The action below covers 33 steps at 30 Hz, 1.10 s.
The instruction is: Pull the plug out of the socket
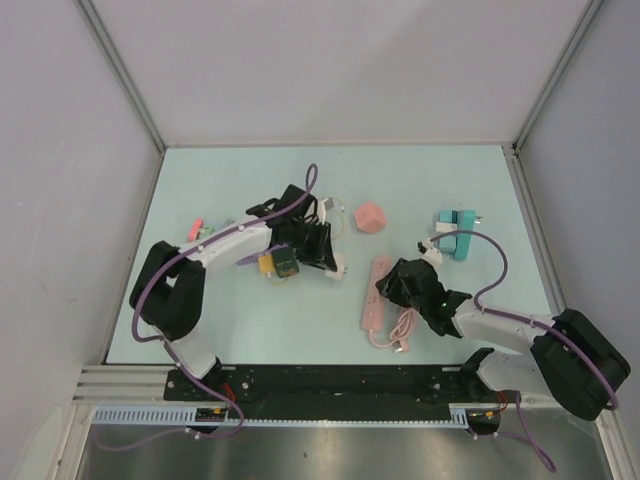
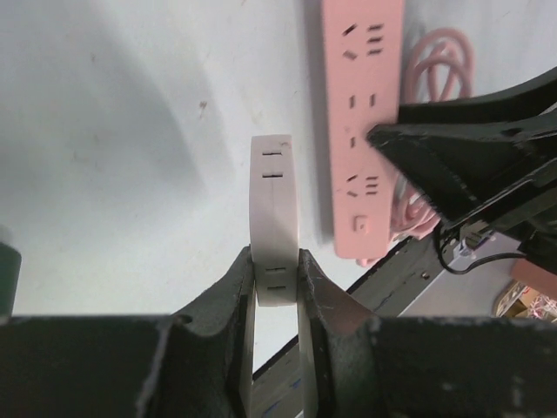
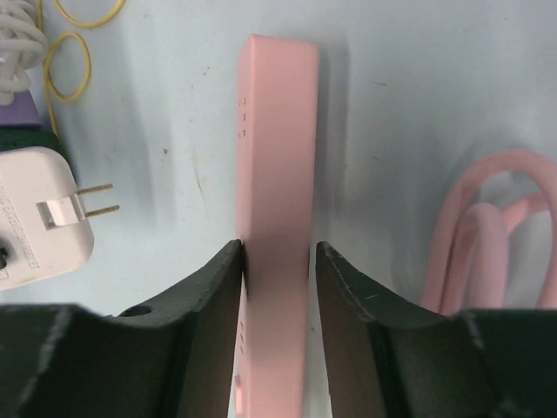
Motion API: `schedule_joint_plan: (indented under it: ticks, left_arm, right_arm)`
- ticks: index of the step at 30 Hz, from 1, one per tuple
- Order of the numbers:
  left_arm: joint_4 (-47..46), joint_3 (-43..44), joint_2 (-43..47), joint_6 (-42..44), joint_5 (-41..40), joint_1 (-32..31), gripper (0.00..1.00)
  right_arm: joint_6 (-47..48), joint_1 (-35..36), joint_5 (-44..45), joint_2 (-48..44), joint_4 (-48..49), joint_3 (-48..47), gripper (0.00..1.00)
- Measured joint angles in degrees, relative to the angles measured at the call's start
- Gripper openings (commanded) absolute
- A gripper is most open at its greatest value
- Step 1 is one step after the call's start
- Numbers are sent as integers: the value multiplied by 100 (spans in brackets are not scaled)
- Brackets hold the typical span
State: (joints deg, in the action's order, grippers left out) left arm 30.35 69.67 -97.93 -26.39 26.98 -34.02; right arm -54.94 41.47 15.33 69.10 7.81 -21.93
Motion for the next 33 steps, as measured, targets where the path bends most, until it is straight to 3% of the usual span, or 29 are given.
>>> schedule_joint_plan:
  ticks: [8,12,18,22,23,27,33]
  left_arm:
    - [72,-726,155,101,-151,-173,22]
    - [70,-835,155,96,-146,-258,48]
    - [48,-855,166,96,-146,-308,75]
    - [151,-815,313,85,-310,-310,88]
    - [243,-750,361,90,-378,-310,98]
    - [490,-216,492,122,-691,-310,100]
    - [409,271,776,330,-1296,-313,100]
  right_arm:
    - [385,-85,-166,-988,-841,98,60]
    - [525,-203,-168,-1558,-1244,87,61]
    - [831,-444,-94,-1941,-1836,-138,60]
    - [1222,-723,337,-1982,-2267,-640,60]
    - [1355,-804,507,-1982,-2369,-791,60]
    - [2011,-1373,1047,-1878,-2564,-1388,60]
    - [2870,-3132,1003,-1123,-2594,-1956,60]
